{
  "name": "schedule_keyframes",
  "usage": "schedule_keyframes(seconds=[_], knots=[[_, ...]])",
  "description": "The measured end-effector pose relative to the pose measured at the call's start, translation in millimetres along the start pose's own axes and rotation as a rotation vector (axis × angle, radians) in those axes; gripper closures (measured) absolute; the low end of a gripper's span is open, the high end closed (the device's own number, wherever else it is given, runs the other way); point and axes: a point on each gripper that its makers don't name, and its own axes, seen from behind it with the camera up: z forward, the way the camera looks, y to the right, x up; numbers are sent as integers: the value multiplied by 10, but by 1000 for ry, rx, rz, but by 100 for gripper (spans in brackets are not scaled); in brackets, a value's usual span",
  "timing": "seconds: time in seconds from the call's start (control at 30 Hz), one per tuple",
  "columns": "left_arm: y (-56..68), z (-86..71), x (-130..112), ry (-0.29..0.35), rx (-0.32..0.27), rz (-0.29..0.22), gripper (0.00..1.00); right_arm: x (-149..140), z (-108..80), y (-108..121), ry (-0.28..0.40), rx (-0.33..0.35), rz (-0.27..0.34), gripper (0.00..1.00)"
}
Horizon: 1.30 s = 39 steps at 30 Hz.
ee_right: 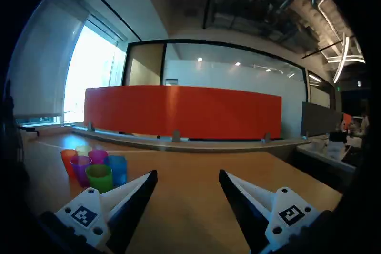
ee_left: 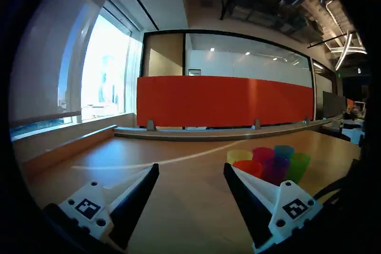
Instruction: Pour water
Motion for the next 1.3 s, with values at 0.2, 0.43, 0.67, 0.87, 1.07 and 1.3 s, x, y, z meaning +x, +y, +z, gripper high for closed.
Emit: schedule_keyframes(seconds=[0.2, 0.43, 0.67, 0.87, 1.07, 1.3], knots=[[63, 29, 269, 4, -21, 1, 0, 257, 32, -71, -18, 30, 2, 0], [92, 42, 762, 36, -43, 25, 0, 627, 81, -36, -19, 41, 21, 0], [142, 56, 1160, 39, -70, 38, 0, 1027, 121, 38, -2, 39, -3, 0], [185, 102, 1391, 32, -90, 29, 0, 1289, 137, 84, 8, 40, -5, 0], [231, 142, 1477, 30, -108, 19, 0, 1330, 139, 107, 3, 47, 17, 0], [361, 164, 1476, 27, -165, 16, 0, 1261, 156, 91, -13, 84, 26, 0]])
